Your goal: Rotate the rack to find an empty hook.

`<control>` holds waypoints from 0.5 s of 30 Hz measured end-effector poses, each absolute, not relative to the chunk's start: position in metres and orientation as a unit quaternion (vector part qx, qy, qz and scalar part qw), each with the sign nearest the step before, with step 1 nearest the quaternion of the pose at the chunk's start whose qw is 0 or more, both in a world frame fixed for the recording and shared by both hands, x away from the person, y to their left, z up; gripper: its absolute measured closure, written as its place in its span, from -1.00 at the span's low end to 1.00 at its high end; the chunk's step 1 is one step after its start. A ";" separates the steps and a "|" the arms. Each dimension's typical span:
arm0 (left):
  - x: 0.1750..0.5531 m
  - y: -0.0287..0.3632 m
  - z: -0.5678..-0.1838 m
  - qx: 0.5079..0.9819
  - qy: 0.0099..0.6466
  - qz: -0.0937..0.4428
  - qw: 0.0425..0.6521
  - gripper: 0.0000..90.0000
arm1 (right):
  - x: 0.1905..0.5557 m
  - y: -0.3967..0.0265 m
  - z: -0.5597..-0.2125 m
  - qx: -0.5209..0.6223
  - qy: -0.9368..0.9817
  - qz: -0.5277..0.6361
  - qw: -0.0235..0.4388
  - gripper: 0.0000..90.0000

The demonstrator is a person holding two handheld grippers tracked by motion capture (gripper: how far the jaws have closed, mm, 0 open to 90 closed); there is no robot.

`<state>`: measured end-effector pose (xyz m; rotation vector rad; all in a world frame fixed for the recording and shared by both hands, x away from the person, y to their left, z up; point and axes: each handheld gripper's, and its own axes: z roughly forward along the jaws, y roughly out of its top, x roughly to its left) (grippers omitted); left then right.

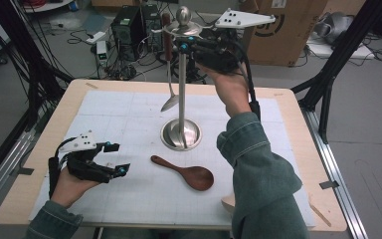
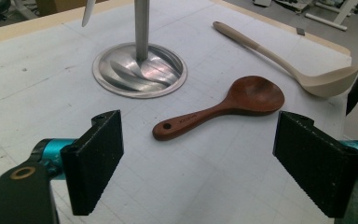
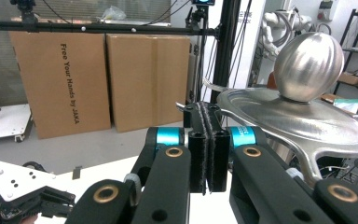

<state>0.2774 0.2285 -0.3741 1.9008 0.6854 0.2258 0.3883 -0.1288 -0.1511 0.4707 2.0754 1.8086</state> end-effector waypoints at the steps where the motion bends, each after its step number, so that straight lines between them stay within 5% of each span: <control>1: 0.277 0.228 -0.374 0.795 0.287 0.095 0.526 -0.64 | 0.388 -0.129 -0.151 0.165 0.731 0.639 0.174 0.99; 15: 0.278 0.227 -0.375 0.794 0.293 0.098 0.523 -0.75 | 0.382 -0.154 -0.158 0.162 0.735 0.638 0.162 0.99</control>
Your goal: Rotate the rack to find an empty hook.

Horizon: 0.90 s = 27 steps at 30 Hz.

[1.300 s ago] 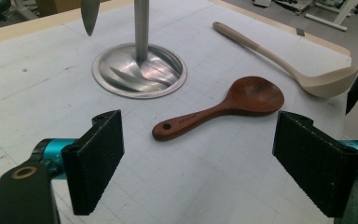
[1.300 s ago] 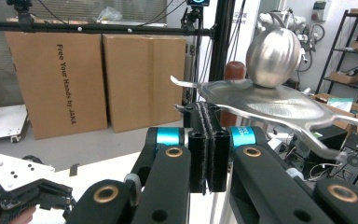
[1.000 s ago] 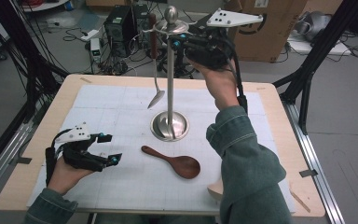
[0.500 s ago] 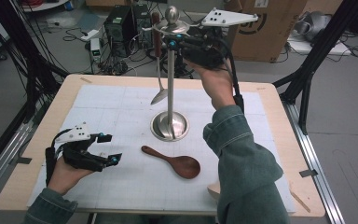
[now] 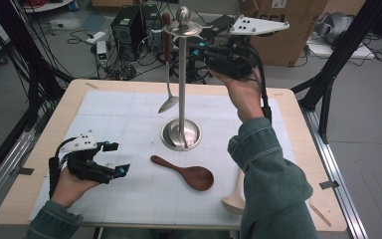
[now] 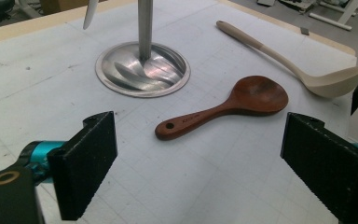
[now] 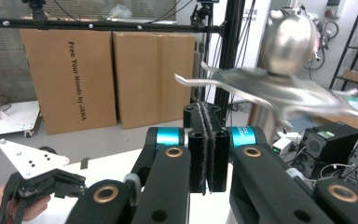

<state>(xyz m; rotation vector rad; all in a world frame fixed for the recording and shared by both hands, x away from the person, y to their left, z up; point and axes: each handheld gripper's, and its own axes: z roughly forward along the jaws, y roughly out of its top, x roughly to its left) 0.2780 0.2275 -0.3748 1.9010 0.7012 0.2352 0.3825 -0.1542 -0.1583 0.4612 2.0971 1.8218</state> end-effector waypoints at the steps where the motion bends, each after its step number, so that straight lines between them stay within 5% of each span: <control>1: 0.278 0.227 -0.375 0.794 0.294 0.101 0.522 -0.77 | 0.383 -0.156 -0.159 0.163 0.735 0.638 0.162 0.99; 27: 0.279 0.227 -0.376 0.793 0.301 0.106 0.519 -0.88 | 0.390 -0.186 -0.154 0.196 0.723 0.634 0.192 0.99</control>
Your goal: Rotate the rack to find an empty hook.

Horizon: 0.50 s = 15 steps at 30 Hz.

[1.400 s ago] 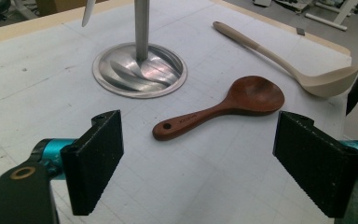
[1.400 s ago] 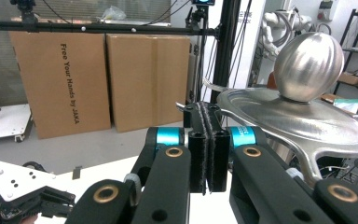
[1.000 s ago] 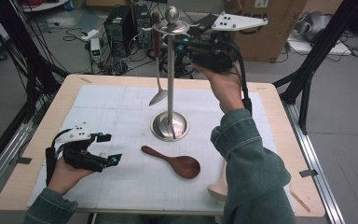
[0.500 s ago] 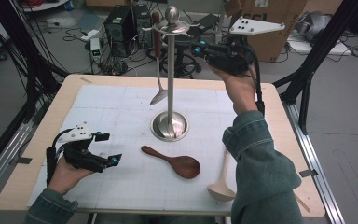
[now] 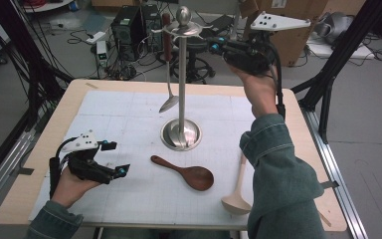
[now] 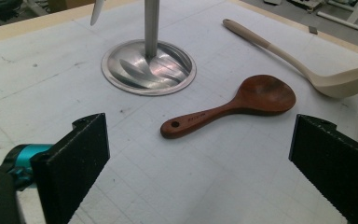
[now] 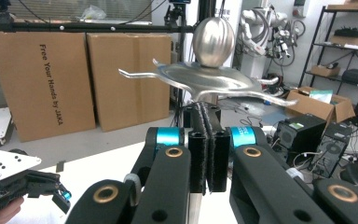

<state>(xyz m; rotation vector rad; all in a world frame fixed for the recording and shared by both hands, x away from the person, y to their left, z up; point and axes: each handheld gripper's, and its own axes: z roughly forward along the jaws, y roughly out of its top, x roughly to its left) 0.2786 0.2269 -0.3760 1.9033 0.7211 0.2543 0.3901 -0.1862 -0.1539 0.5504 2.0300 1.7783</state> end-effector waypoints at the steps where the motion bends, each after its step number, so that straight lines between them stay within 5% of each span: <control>1: 0.278 0.227 -0.376 0.793 0.301 0.107 0.519 -0.88 | 0.390 -0.185 -0.153 0.195 0.723 0.634 0.195 0.99; 15: 0.278 0.227 -0.376 0.792 0.302 0.108 0.519 -0.88 | 0.384 -0.172 -0.149 0.174 0.731 0.632 0.189 0.99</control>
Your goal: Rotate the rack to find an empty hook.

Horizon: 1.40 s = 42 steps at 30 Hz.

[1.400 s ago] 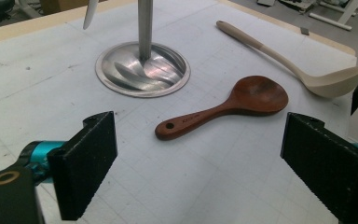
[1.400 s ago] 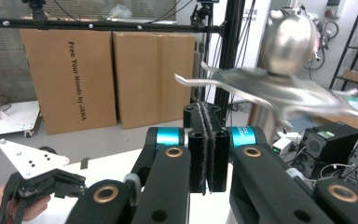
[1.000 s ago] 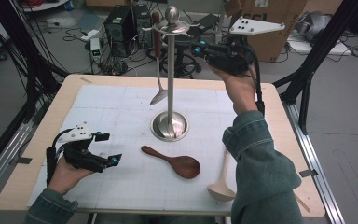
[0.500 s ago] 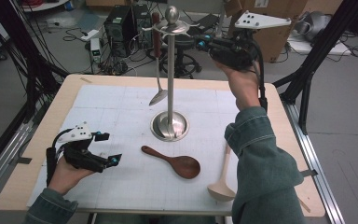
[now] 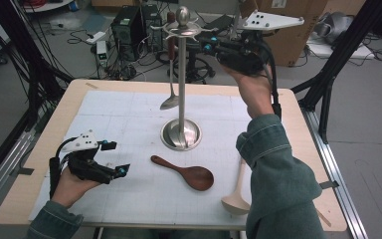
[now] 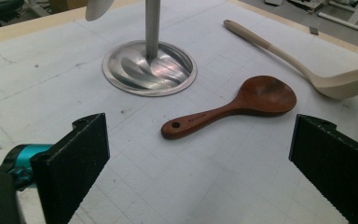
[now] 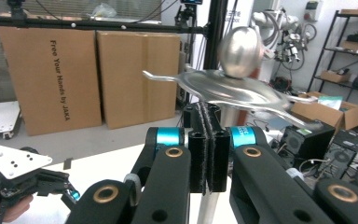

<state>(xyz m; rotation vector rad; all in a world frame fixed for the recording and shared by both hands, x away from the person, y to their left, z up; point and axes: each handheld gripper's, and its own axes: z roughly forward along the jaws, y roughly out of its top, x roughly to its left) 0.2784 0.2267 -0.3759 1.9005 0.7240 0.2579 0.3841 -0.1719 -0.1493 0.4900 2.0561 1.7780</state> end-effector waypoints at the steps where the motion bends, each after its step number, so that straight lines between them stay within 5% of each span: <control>1: 0.278 0.227 -0.376 0.792 0.302 0.107 0.519 -0.88 | 0.384 -0.170 -0.149 0.172 0.732 0.632 0.188 0.99; 22: 0.278 0.228 -0.375 0.792 0.300 0.107 0.521 -0.88 | 0.381 -0.139 -0.148 0.147 0.749 0.621 0.178 0.99; 42: 0.280 0.228 -0.377 0.794 0.297 0.109 0.519 -0.88 | 0.370 -0.157 -0.186 0.173 0.755 0.618 0.131 0.34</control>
